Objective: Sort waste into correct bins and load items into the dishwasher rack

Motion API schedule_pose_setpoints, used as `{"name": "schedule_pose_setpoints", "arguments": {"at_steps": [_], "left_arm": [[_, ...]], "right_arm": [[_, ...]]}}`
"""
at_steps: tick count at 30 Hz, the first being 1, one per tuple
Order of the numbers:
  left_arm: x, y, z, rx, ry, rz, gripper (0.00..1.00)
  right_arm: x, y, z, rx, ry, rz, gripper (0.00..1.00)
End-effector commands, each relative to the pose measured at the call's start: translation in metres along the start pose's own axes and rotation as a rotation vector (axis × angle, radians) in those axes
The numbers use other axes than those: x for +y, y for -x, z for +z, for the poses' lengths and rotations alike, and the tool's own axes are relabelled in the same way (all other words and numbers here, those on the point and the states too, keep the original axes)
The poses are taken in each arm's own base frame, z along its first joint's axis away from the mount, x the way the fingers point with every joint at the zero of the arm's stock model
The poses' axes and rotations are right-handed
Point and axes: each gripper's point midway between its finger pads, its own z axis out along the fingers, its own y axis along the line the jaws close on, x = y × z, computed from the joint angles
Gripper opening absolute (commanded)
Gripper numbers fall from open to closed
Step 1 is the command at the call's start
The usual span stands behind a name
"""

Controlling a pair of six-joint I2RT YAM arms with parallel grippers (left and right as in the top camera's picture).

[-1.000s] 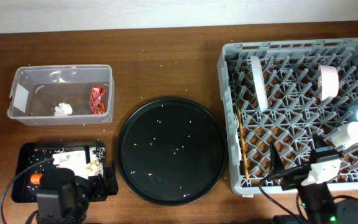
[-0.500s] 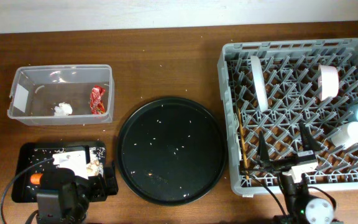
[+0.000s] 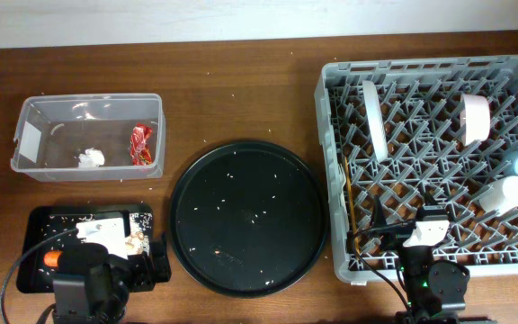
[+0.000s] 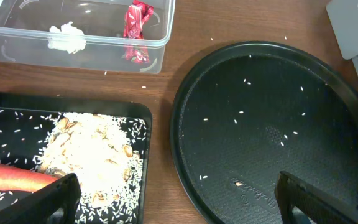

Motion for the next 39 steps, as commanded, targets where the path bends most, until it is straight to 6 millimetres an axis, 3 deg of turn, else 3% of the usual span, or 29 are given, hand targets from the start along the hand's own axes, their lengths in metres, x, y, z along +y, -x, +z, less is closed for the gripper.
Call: {"name": "schedule_pose_setpoints", "arguments": {"at_steps": [1, 28, 34, 39], "left_arm": [[0.000, 0.000, 0.000, -0.004, -0.005, 0.005, 1.00], [0.000, -0.001, -0.001, -0.009, -0.006, 0.006, 0.99], [0.015, -0.008, -0.003, -0.115, 0.058, 0.033, 0.99], [0.014, -0.006, 0.021, -0.314, 0.036, 0.078, 0.99]], "right_arm": [[-0.002, -0.002, 0.000, 0.003, -0.015, 0.018, 0.98], [-0.002, -0.002, 0.000, 0.003, -0.015, 0.018, 0.98], [-0.002, -0.002, 0.000, 0.003, -0.015, 0.018, 0.98], [-0.002, -0.002, 0.000, 0.003, -0.015, 0.018, 0.98]]}}
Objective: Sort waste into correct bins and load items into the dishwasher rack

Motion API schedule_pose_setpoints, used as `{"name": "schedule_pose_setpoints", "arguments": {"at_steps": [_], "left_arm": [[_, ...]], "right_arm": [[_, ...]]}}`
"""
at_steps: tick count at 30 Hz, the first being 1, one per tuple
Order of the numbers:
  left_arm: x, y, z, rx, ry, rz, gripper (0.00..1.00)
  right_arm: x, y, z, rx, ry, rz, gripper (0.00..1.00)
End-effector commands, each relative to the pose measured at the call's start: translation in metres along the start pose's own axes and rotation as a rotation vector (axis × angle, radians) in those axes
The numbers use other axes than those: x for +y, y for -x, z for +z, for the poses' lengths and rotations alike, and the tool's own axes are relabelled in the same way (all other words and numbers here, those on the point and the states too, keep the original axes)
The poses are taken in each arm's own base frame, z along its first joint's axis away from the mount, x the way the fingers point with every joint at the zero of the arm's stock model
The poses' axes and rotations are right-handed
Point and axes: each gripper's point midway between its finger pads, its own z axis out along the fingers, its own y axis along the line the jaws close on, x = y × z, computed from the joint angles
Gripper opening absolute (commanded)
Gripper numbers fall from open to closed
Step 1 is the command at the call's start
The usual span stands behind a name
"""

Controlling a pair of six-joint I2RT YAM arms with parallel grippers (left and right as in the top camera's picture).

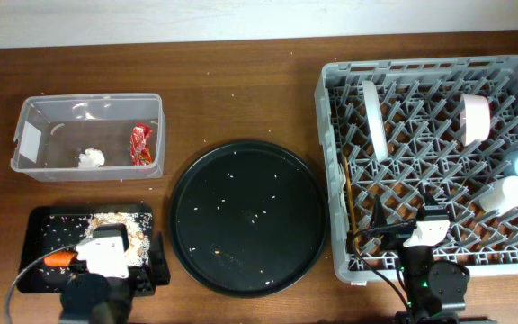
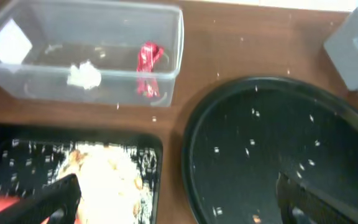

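Note:
A clear bin point(image 1: 158, 135) at the back left holds a red wrapper point(image 1: 141, 142) and a white tissue wad point(image 1: 90, 158). In front of it a black rectangular tray point(image 1: 39, 225) carries a rice pile point(image 1: 120, 220) and an orange carrot point(image 1: 58, 259). My left gripper point(image 1: 115, 263) hovers open over that tray's right part; in the blurred left wrist view its fingers point(image 2: 51, 199) straddle the tray edge and the round tray point(image 2: 272, 143). The grey dishwasher rack point(image 1: 430, 65) fills the right. My right gripper point(image 1: 394, 232) rests at the rack's front edge, its jaws unclear.
The round black tray point(image 1: 245, 216), speckled with rice grains, lies in the middle. In the rack stand a white plate point(image 1: 374, 117), a pink-white cup point(image 1: 475, 117), two pale bottles point(image 1: 509, 191) and a thin yellow utensil point(image 1: 349, 193).
My left gripper has drawn back toward the table's front edge, still open. The rice pile shows more in the overhead view and the wrist view takes in the whole clear bin. The right arm is unchanged.

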Motion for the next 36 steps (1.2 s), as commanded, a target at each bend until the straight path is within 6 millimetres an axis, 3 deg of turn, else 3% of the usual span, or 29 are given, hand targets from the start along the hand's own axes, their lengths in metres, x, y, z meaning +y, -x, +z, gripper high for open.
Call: {"name": "schedule_pose_setpoints", "arguments": {"at_steps": [1, 7, 11, 14, 17, 19, 36], "left_arm": [[0.003, -0.006, 0.018, -0.118, 0.009, 0.040, 1.00], [-0.003, 0.017, 0.046, -0.426, -0.027, 0.012, 0.99], [-0.006, 0.027, 0.055, -0.592, -0.047, -0.002, 0.99], [-0.005, 0.015, 0.064, -0.552, -0.038, 0.024, 0.99], [-0.006, -0.010, 0.077, -0.435, -0.046, 0.038, 0.99], [-0.015, -0.013, 0.078, -0.425, -0.094, 0.049, 0.99], [-0.015, -0.013, 0.078, -0.424, -0.095, 0.049, 0.99]], "right_arm": [[-0.002, -0.002, 0.000, 0.003, -0.011, 0.010, 0.98], [-0.002, -0.002, 0.000, 0.003, -0.011, 0.010, 0.98], [-0.002, -0.002, 0.000, 0.003, -0.011, 0.010, 0.98], [-0.002, -0.002, 0.000, 0.003, -0.011, 0.010, 0.98], [-0.002, -0.002, 0.000, 0.003, -0.011, 0.010, 0.98], [-0.002, -0.002, 0.000, 0.003, -0.011, 0.010, 0.98], [-0.002, -0.002, 0.000, 0.003, -0.011, 0.010, 0.98]]}}
